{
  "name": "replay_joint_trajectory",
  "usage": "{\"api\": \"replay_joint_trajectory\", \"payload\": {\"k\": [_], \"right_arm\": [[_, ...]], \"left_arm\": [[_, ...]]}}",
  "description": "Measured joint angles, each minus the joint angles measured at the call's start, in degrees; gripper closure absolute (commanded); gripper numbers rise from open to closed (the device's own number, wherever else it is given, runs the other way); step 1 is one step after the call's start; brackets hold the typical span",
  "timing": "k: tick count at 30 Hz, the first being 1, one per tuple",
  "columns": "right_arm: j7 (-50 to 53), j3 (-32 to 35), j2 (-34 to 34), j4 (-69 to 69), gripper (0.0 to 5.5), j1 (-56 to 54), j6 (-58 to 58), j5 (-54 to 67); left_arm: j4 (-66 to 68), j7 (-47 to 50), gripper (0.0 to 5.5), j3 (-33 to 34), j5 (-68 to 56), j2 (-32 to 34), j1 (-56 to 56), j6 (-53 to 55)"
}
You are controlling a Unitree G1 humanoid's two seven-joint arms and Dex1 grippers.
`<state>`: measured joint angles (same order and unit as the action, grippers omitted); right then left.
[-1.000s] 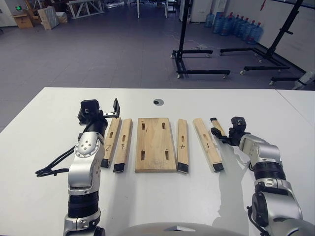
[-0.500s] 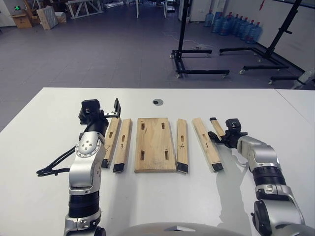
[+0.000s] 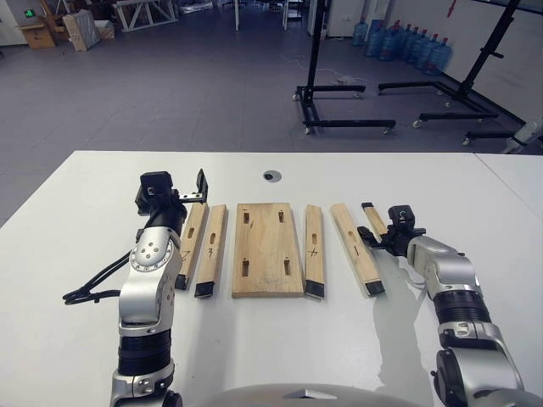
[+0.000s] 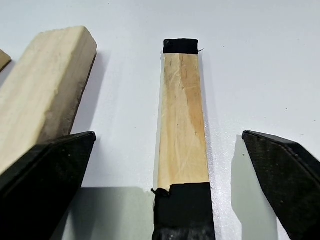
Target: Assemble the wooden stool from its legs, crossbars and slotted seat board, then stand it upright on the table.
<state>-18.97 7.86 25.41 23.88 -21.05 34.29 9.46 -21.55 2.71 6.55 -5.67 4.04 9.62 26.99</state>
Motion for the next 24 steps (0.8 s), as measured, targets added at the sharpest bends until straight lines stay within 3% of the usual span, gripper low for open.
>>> {"api": "replay_joint_trajectory", "payload": {"k": [8,12,16,24], "right_arm": [[-0.25,1.06,-0.37,-0.39,0.19,0.12,0.53,1.08],[0.35,1.79,-0.47,-0.65,0.9,0.2,0.73,1.52],[1.7,3.63,-0.49,0.15,1.26,0.11,0.72,1.84],[1.72,5.91,-1.21,-3.22,2.7,-0.21,-0.7,4.0]], "left_arm": [[0.15,0.04,0.11,0.37,0.0,0.03,0.01,-0.03],[0.16,0.07,0.1,0.58,-0.01,0.04,0.07,-0.03],[0.26,0.54,0.1,1.13,-0.03,-0.04,0.18,-0.02],[1.85,1.76,0.1,2.66,-0.02,-0.1,0.54,-0.19]]}}
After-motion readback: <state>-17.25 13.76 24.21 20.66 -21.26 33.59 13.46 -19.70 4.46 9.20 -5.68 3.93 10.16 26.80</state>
